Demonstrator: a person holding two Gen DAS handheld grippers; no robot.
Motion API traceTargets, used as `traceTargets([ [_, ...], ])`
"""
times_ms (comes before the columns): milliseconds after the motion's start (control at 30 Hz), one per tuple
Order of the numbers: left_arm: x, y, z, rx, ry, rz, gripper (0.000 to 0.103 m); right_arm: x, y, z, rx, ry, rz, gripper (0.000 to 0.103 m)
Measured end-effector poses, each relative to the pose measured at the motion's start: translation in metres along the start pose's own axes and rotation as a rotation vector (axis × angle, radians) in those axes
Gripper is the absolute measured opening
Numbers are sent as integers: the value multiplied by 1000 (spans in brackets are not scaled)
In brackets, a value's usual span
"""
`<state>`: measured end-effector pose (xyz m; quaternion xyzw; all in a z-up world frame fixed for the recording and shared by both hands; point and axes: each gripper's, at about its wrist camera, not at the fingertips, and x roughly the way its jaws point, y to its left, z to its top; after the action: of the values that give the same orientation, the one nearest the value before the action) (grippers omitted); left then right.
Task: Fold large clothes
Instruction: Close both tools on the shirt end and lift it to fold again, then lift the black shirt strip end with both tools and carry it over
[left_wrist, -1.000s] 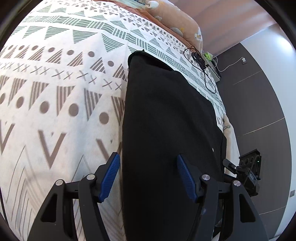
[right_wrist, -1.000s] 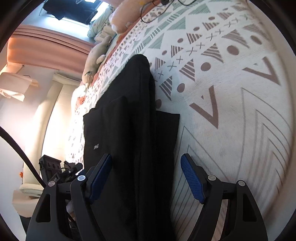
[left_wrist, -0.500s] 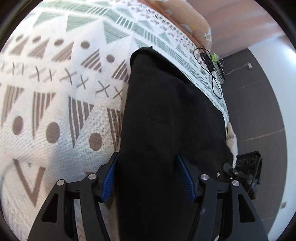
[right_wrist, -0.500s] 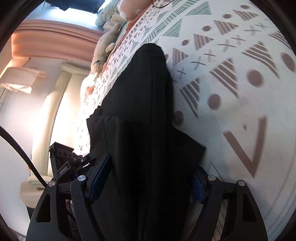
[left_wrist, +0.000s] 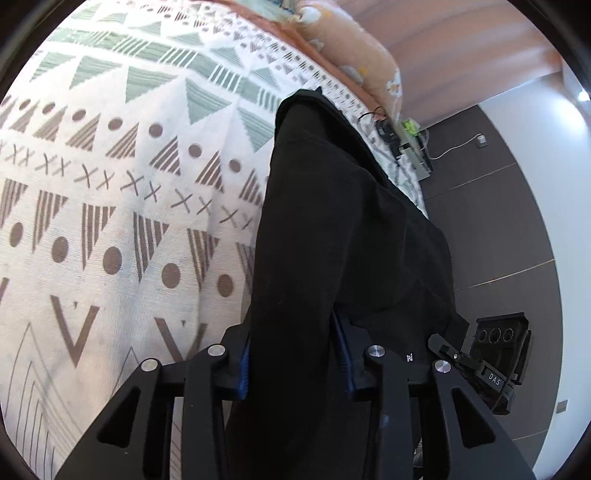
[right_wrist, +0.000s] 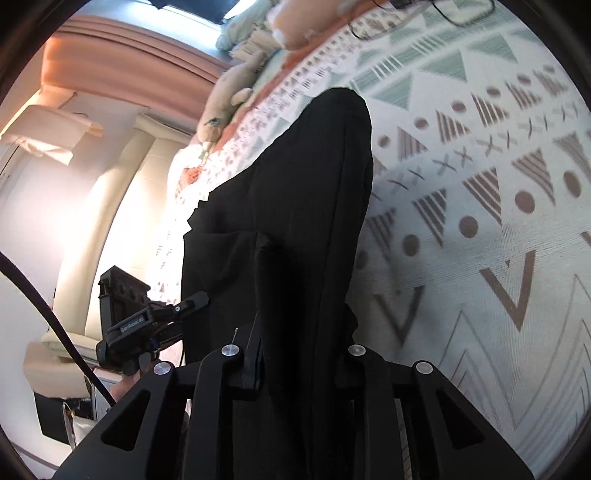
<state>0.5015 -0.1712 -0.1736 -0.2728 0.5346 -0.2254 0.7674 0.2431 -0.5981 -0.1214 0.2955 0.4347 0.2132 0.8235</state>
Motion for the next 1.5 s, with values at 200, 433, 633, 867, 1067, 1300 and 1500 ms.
traceTargets([
  [200,-38,-9,-10,-24,-61,-57,35,-26,33,-14,-56,-38,0,20],
  [433,-87,-10,-24,9,-116,-89,33,-37,71,-42,-124,-88,8,20],
  [633,-138,1,-31,23,-184,-118,33,-50,107,-56,-184,-109,49,20],
  [867,-209,17,-37,41,-278,-130,33,-44,168,-75,-287,-93,98,20],
  [1067,-273,46,-42,29,-350,-123,33,-28,220,-87,-365,-76,146,20],
  [1300,-345,86,-41,25,-413,-92,33,15,281,-95,-439,-27,197,20],
  [1500,-395,125,-39,6,-473,-55,33,60,324,-97,-486,24,233,20],
])
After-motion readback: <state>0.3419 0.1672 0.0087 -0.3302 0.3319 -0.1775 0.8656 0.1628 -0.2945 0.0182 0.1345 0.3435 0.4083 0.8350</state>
